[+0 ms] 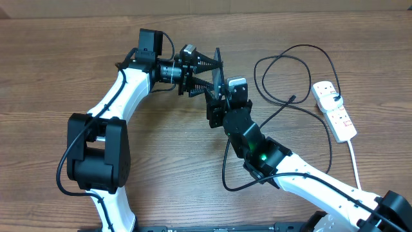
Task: Plug charger to phone and switch on socket
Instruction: 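Grasp the phone's lower edge with the right gripper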
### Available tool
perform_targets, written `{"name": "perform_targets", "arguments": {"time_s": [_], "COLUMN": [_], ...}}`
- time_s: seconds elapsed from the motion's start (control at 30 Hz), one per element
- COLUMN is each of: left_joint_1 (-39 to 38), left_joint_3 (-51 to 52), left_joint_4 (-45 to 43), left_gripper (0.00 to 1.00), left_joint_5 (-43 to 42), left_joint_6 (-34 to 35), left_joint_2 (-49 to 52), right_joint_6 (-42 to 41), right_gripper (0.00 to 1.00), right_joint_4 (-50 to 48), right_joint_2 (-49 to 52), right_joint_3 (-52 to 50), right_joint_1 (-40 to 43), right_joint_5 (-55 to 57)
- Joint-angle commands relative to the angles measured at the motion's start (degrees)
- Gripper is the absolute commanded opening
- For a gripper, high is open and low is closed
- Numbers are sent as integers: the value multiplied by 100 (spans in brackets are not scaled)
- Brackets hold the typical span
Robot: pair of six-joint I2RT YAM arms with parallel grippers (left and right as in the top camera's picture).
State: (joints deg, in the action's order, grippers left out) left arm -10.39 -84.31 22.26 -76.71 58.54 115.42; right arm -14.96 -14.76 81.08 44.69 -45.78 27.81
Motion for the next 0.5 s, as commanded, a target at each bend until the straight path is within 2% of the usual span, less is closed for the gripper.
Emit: {"name": "perform_targets", "arguments": {"time_s": [0.0,0.27,0.47], "left_joint_1": [37,37,37], "left_joint_3": [-173,-173,-173], "left_joint_4": [-28,-28,-28], "left_gripper": [38,38,38], "left_joint_5": [-190,-190,-120], "left_joint_6": [-70,-72,-70], "left_joint_2": [26,24,24], "right_joint_6": [15,13,11], "right_gripper": [57,53,46], "right_joint_4": [-79,-341,-452], "right_joint_2": [17,225,232], "right_joint_3": [144,146,146], "right_joint_1": [24,203,203], "right_joint_5": [-28,-50,-133]}}
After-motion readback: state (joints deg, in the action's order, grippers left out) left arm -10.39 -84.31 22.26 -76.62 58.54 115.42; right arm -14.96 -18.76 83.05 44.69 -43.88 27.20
